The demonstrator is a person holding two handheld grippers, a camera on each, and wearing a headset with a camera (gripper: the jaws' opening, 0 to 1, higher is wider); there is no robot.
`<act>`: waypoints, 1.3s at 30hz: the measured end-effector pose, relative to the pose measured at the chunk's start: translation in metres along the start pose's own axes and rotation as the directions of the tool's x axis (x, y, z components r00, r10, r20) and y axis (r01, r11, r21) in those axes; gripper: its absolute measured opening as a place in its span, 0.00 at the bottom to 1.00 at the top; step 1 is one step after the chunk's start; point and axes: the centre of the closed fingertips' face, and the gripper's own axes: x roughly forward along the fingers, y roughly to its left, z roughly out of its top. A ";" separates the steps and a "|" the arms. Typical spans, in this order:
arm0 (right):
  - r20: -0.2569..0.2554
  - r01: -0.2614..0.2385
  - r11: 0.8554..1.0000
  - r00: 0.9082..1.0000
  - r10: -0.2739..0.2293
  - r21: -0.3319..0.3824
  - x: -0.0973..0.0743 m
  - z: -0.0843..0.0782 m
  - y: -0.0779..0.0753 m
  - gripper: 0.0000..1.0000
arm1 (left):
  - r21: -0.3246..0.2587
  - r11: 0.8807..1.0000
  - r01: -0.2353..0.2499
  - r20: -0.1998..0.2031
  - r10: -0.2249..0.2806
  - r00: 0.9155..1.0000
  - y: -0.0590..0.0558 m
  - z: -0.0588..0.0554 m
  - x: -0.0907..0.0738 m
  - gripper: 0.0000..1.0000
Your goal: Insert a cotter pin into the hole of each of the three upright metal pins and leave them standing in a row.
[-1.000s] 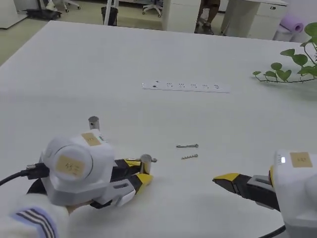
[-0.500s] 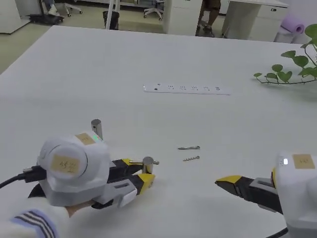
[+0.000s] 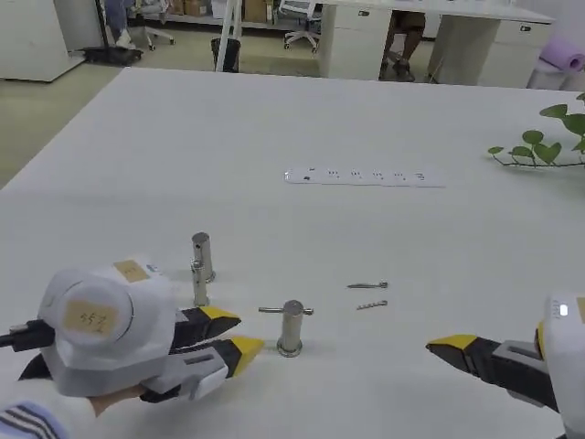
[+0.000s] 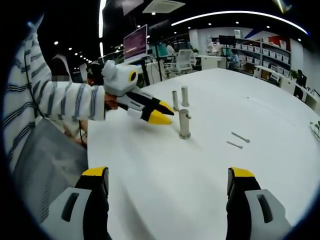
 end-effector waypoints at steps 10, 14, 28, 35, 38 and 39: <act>0.012 -0.015 1.000 1.000 0.015 0.016 0.005 0.000 0.008 1.00 | -0.032 0.989 -0.148 -0.055 0.146 0.988 0.046 -0.013 -0.017 0.22; 0.008 -0.020 1.000 1.000 0.020 0.018 0.008 -0.001 0.011 1.00 | -0.061 0.978 -0.200 -0.042 0.198 0.979 0.062 -0.008 -0.018 0.22; 0.007 -0.014 1.000 1.000 0.014 0.026 0.007 -0.005 0.012 1.00 | -0.066 0.949 -0.308 -0.033 0.307 0.951 0.076 0.006 -0.002 0.18; 0.004 -0.010 0.999 1.000 0.010 0.030 0.006 -0.007 0.011 1.00 | -0.061 0.947 -0.317 -0.041 0.315 0.948 0.077 0.011 0.006 0.12; 0.001 -0.014 0.999 1.000 0.014 0.029 0.006 -0.007 0.012 1.00 | -0.065 0.944 -0.325 -0.051 0.322 0.945 0.077 0.009 0.006 0.08; -0.001 -0.016 0.999 1.000 0.016 0.027 0.006 -0.008 0.013 1.00 | -0.064 0.943 -0.327 -0.054 0.324 0.944 0.077 0.008 0.006 0.08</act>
